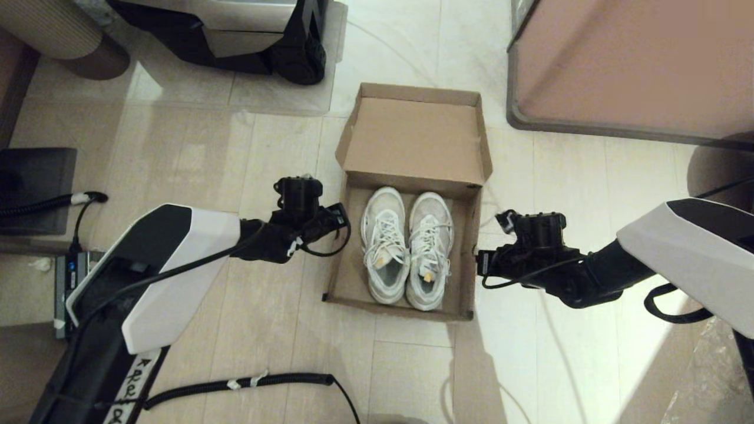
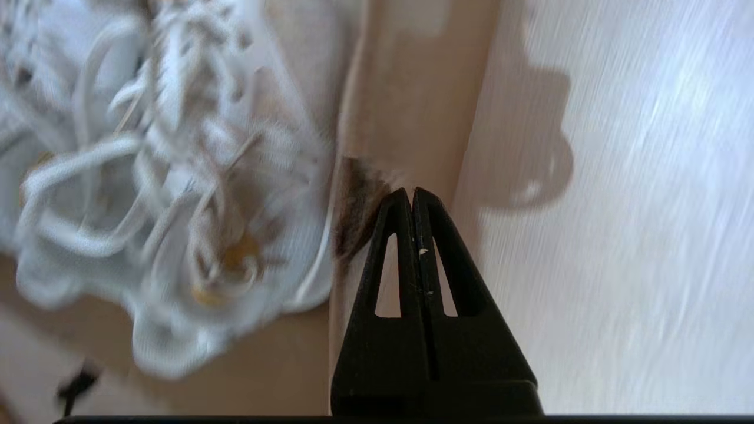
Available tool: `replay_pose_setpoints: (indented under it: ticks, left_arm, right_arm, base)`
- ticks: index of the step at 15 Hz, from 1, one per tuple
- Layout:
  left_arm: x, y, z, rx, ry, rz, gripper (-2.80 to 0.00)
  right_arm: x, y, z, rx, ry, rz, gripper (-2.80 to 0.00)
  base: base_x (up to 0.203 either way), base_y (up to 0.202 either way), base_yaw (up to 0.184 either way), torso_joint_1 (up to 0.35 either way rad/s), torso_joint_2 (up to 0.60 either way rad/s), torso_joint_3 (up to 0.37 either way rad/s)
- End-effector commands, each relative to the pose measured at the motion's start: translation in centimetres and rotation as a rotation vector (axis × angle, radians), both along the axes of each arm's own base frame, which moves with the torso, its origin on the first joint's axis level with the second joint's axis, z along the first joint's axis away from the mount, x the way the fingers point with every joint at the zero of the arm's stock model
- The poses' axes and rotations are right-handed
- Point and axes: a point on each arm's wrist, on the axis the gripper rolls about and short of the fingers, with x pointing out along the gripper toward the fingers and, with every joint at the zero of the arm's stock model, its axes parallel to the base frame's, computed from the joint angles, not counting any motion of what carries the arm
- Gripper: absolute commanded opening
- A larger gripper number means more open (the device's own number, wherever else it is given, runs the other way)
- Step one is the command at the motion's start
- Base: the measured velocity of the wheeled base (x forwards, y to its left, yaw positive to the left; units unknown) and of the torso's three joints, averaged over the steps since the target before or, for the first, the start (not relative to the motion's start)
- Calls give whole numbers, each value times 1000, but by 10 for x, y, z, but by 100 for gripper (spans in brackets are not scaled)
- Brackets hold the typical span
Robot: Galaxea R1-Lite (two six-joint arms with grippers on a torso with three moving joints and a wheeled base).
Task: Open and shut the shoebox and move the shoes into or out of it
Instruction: Put the shoes out of the shoe box
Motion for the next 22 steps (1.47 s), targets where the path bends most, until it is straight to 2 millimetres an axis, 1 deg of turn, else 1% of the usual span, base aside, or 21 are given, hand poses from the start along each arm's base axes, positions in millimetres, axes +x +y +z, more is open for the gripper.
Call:
replay_pose_setpoints:
  ticks: [1,3,4,6,8,9,11,12,14,15,17,18,19,21,22]
  left_arm:
    - [-7,-7,6,-11,5,-12,-280]
    - [-15,-6,7,1,25,-1,-280]
    - [-21,-4,4,15,49,13,-280]
    - [-37,1,0,41,102,25,-280]
    - [-54,5,-4,58,153,27,-280]
    - [-60,6,-3,58,166,32,-280]
    - [-68,6,-1,62,177,42,-280]
    - [-71,6,-2,63,185,40,-280]
    - [-80,-5,-3,47,205,24,-280]
    - [-85,-10,-3,34,217,17,-280]
    - [-90,-16,-9,42,235,10,-280]
    - [-92,-18,-10,45,236,13,-280]
    - [-95,-21,-10,48,239,11,-280]
    - [-99,-20,-13,58,251,14,-280]
    - [-102,-19,-11,62,250,21,-280]
  right_arm:
    - [-24,-3,6,0,18,7,-280]
    - [-33,-10,2,6,-24,-7,-280]
    - [-34,-21,0,6,-40,-36,-280]
    - [-31,-35,0,4,-49,-81,-280]
    - [-26,-44,6,0,-73,-120,-280]
    - [-27,-47,12,0,-84,-128,-280]
    - [-35,-50,28,0,-85,-133,-280]
    - [-40,-50,35,-3,-68,-131,-280]
    - [-48,-49,49,-8,-24,-125,-280]
    - [-49,-49,52,-6,-24,-126,-280]
    - [-49,-50,54,-5,-31,-130,-280]
    - [-50,-49,60,-4,-44,-128,-280]
    - [-53,-44,65,-5,-45,-114,-280]
    - [-56,-28,63,-12,-7,-75,-280]
    - [-58,-19,61,-23,-1,-71,-280]
  base:
    - [0,0,0,0,0,0]
    - [0,0,0,0,0,0]
    - [0,0,0,0,0,0]
    - [0,0,0,0,0,0]
    - [0,0,0,0,0,0]
    - [0,0,0,0,0,0]
    - [0,0,0,0,0,0]
    - [0,0,0,0,0,0]
    - [0,0,0,0,0,0]
    - [0,0,0,0,0,0]
    - [0,0,0,0,0,0]
    - [0,0,0,0,0,0]
    - [0,0,0,0,0,0]
    - [0,0,0,0,0,0]
    - [0,0,0,0,0,0]
